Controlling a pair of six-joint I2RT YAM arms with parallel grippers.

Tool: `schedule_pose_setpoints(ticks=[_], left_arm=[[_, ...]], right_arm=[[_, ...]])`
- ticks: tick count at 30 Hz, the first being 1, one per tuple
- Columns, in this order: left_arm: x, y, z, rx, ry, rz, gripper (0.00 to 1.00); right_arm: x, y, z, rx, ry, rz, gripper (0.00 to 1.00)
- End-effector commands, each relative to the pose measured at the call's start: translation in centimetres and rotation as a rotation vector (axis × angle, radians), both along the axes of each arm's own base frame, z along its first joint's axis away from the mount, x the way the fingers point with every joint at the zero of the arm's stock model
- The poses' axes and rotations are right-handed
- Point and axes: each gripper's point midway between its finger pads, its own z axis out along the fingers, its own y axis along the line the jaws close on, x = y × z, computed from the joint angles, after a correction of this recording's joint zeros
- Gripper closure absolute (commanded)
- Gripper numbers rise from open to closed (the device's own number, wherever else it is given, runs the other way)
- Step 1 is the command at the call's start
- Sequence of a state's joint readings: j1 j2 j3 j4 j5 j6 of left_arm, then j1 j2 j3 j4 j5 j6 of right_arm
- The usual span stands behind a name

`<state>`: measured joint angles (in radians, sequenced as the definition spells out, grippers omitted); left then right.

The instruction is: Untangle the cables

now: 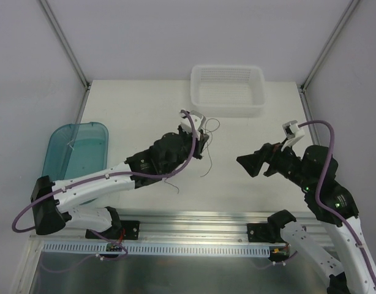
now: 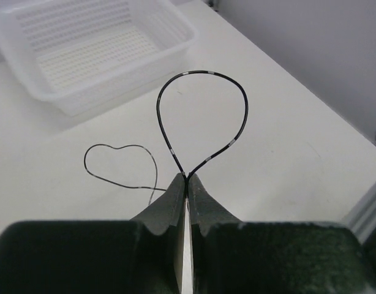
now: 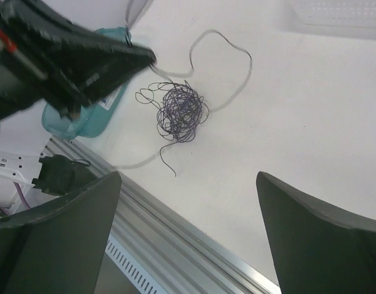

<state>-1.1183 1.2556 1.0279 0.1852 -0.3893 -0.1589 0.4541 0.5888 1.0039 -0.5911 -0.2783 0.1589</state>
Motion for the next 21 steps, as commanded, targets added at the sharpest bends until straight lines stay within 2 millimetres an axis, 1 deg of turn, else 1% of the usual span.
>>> schedule_pose_setpoints(ticks=[1, 2, 3, 4, 5, 6, 7, 8, 9, 10, 11, 12, 13, 14, 15, 17, 18, 19, 20, 21], left_arm=[[3.6, 7.6, 3.8, 0.021, -0.035, 0.265, 1.0], [4.2, 9.1, 3.8, 0.029, -0.022, 0.308, 1.0], [4.6, 10.6, 4.1, 0.0, 0.009, 0.355, 1.0], [4.6, 12.4, 4.5, -0.017, 0.028, 0.392, 1.0], [5.5, 15.5, 3.6, 0.015, 0.07, 0.477, 1.0], [5.5, 17.0, 3.4, 0.01, 0.092, 0.52, 1.0], [5.3, 19.4, 4.0, -0.003, 0.084, 0.589, 1.0], [5.4, 21.9, 3.4, 0.029, 0.101, 0.654, 1.0], [5.3, 23.6, 3.3, 0.034, 0.105, 0.699, 1.0], [4.8, 25.3, 3.8, 0.02, 0.098, 0.742, 1.0], [4.5, 27.0, 3.7, 0.025, 0.103, 0.787, 1.0], [4.5, 30.0, 2.9, 0.039, 0.128, 0.883, 1.0], [3.9, 31.7, 2.9, 0.029, 0.131, 0.928, 1.0], [3.5, 33.4, 2.1, 0.04, 0.149, 0.983, 1.0], [2.8, 36.3, 1.6, 0.044, 0.165, 1.078, 1.0], [1.9, 39.4, 0.6, 0.057, 0.184, 1.186, 1.0], [1.5, 40.7, -0.5, 0.079, 0.205, 1.231, 1.0], [0.6, 43.5, -0.9, 0.072, 0.217, 1.34, 1.0], [0.2, 44.7, -2.2, 0.083, 0.245, 1.388, 1.0], [-0.2, 45.8, -2.8, 0.068, 0.261, 1.438, 1.0]], right_arm=[[-1.4, -1.4, -0.3, -0.073, -0.04, 0.0, 0.03], [-1.6, -1.5, -0.7, -0.081, -0.032, 0.003, 0.03], [-1.7, -1.6, -1.4, -0.089, -0.017, 0.001, 0.03], [-1.9, -1.7, -1.8, -0.094, -0.008, 0.005, 0.03], [-2.3, -1.9, -2.3, -0.106, 0.003, 0.006, 0.03], [-2.4, -2.0, -2.9, -0.114, 0.017, 0.009, 0.03], [-2.7, -2.0, -3.7, -0.124, 0.036, 0.015, 0.03], [-3.0, -2.2, -4.1, -0.127, 0.045, 0.016, 0.03], [-3.3, -2.2, -4.5, -0.127, 0.054, 0.02, 0.03], [-3.5, -2.1, -4.7, -0.126, 0.059, 0.027, 0.03], [-3.7, -2.1, -5.5, -0.131, 0.081, 0.033, 0.03], [-3.9, -2.1, -5.7, -0.125, 0.083, 0.039, 0.03], [-4.1, -2.0, -5.9, -0.122, 0.09, 0.048, 0.03], [-4.3, -1.9, -6.3, -0.124, 0.101, 0.054, 0.03], [-4.4, -1.9, -6.5, -0.124, 0.104, 0.059, 0.03], [-4.6, -1.8, -6.8, -0.121, 0.108, 0.069, 0.03], [-4.6, -1.7, -7.1, -0.12, 0.116, 0.074, 0.03], [-4.8, -1.6, -7.1, -0.116, 0.12, 0.085, 0.03], [-4.9, -1.5, -7.3, -0.114, 0.128, 0.09, 0.03], [-5.0, -1.4, -7.7, -0.117, 0.142, 0.094, 0.03]])
